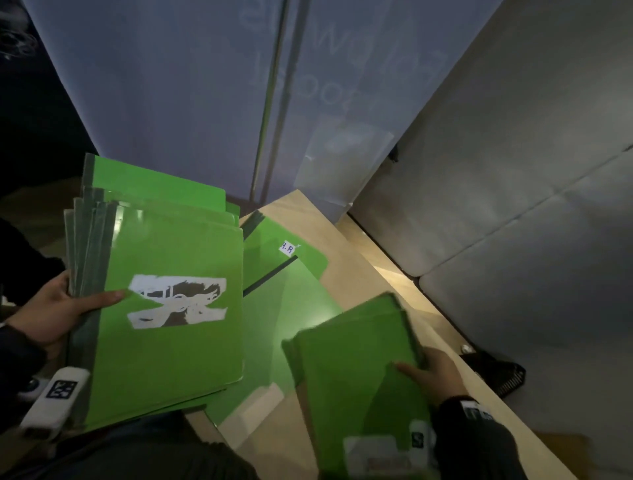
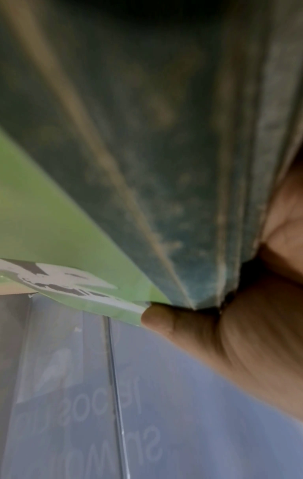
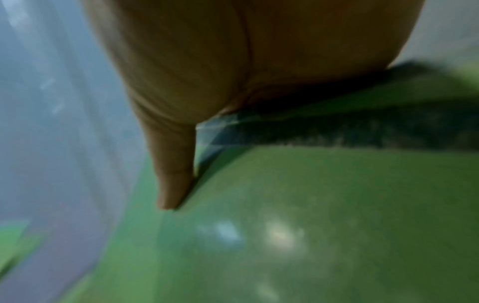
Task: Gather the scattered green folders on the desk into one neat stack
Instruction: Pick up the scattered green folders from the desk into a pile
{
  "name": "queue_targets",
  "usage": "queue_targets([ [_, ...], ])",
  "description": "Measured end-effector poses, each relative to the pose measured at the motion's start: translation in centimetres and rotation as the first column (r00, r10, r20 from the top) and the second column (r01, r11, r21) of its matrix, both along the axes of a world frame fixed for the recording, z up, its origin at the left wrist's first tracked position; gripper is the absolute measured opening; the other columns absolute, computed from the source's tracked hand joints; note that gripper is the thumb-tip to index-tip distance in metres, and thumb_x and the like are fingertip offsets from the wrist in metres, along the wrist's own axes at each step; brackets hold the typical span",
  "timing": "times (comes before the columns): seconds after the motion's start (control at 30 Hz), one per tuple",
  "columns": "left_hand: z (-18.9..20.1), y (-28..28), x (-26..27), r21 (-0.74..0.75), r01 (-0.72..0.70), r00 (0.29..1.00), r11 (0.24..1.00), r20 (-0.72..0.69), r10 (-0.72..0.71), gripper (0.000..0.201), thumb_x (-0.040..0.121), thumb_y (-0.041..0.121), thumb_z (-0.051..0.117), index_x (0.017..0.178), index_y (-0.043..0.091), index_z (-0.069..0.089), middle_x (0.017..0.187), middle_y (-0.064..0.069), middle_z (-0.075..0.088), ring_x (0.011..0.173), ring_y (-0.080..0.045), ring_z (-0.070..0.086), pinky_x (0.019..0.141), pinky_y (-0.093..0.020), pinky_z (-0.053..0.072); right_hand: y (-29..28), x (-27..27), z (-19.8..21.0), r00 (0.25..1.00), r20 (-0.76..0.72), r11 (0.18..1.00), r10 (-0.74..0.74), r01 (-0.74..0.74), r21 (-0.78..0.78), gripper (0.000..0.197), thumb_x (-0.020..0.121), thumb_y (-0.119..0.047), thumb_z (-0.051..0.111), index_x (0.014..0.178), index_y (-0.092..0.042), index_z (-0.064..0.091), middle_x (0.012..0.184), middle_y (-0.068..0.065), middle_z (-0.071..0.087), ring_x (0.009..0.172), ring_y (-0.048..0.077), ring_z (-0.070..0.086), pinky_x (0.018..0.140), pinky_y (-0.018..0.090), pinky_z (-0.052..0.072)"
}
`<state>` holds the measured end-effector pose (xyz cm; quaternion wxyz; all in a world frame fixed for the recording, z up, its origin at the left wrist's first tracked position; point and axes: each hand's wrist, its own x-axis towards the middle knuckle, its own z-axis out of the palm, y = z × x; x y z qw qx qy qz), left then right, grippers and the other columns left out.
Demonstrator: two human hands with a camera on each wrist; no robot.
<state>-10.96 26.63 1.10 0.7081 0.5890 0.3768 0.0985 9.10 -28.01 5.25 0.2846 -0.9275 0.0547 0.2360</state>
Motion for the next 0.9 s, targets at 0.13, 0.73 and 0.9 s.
queue_targets([
  [0.13, -0.9, -1.8, 1.3, -0.033, 0.078, 0.997, 0.996, -0.01, -0.078, 0.057, 0.057, 0.022, 0.088, 0.106, 0.002, 0.068, 0.099, -0.025, 0.073, 0.086, -0.049, 0.069, 0.078, -0.068, 0.051, -4.6, -4.7, 1.3, 0.776, 0.044, 0.711, -0.629, 0.552, 0.436, 0.036, 0.081, -0.029, 0.078, 0.107, -0.005, 0.069, 0.102, 0.016, 0.076, 0.095, 0.037, 0.071, 0.087, 0.048, 0.056],
  [0.73, -1.6, -8.7, 6.9, 0.076, 0.331, 0.942, 0.941, 0.029, -0.334, 0.05, 0.061, 0.012, 0.084, 0.108, 0.01, 0.067, 0.1, -0.027, 0.071, 0.087, -0.051, 0.068, 0.072, -0.072, 0.05, -4.5, -12.9, 5.2, 0.77, 0.484, 0.909, -0.415, 0.33, 0.255, 0.014, 0.093, -0.03, 0.067, 0.107, -0.029, 0.067, 0.089, -0.009, 0.072, 0.083, 0.018, 0.07, 0.079, 0.044, 0.06],
  [0.9, -1.0, -8.9, 7.5, 0.094, 0.365, 0.928, 0.926, 0.045, -0.37, 0.052, 0.062, 0.01, 0.082, 0.111, 0.009, 0.064, 0.102, -0.027, 0.071, 0.089, -0.048, 0.068, 0.075, -0.07, 0.051, -3.5, -10.9, 8.7, 0.744, 0.449, 0.786, 0.495, -0.162, -0.597, 0.023, 0.083, -0.02, 0.074, 0.103, -0.031, 0.07, 0.087, -0.01, 0.073, 0.068, 0.018, 0.068, 0.057, 0.033, 0.055],
])
